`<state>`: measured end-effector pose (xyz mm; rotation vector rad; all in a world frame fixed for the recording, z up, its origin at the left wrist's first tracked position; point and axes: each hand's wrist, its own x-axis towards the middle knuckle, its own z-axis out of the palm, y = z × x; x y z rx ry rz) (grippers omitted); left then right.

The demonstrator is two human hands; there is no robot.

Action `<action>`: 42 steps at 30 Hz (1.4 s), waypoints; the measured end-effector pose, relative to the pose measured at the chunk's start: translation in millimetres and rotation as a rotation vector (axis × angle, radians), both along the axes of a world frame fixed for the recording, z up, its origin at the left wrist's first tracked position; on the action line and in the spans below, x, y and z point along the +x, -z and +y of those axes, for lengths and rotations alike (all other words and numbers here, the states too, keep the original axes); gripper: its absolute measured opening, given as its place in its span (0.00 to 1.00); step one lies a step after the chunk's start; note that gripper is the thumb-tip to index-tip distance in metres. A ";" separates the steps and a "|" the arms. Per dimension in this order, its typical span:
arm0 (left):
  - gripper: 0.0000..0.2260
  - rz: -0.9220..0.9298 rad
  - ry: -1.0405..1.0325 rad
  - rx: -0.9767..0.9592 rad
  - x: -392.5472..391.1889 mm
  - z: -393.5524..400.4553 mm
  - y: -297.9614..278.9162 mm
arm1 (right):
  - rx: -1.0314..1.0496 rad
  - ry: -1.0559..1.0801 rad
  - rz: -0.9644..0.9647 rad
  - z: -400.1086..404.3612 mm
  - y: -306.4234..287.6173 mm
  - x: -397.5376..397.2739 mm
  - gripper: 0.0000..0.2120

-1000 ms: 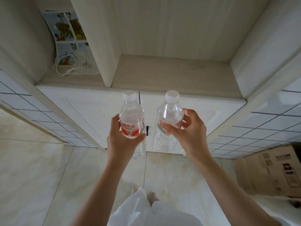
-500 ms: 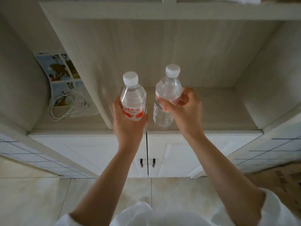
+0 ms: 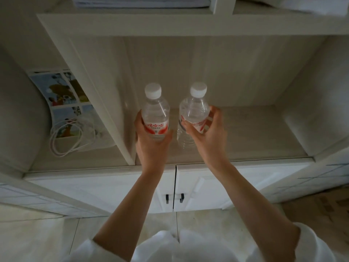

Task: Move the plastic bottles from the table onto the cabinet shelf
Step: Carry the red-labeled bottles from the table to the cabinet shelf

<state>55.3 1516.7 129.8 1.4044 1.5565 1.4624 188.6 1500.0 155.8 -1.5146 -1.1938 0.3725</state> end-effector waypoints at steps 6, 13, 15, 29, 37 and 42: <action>0.42 0.063 0.026 0.020 -1.4 -1.5 3.1 | -0.042 -0.067 -0.012 2.7 4.9 6.4 0.33; 0.40 0.136 0.034 0.029 -6.1 -6.4 16.0 | -0.149 -0.185 -0.004 -6.3 36.7 15.6 0.37; 0.40 0.139 0.018 0.021 -3.3 -2.8 16.5 | -0.149 -0.202 -0.026 -0.7 39.6 14.2 0.37; 0.41 0.075 0.039 0.008 6.2 75.3 16.4 | -0.142 -0.130 -0.044 69.8 37.9 -0.2 0.36; 0.41 0.147 0.012 0.026 5.6 96.1 15.6 | -0.227 -0.159 -0.068 96.9 33.7 -9.9 0.36; 0.41 0.143 0.014 0.027 2.5 105.0 18.2 | -0.215 -0.139 -0.045 104.1 35.1 -13.5 0.37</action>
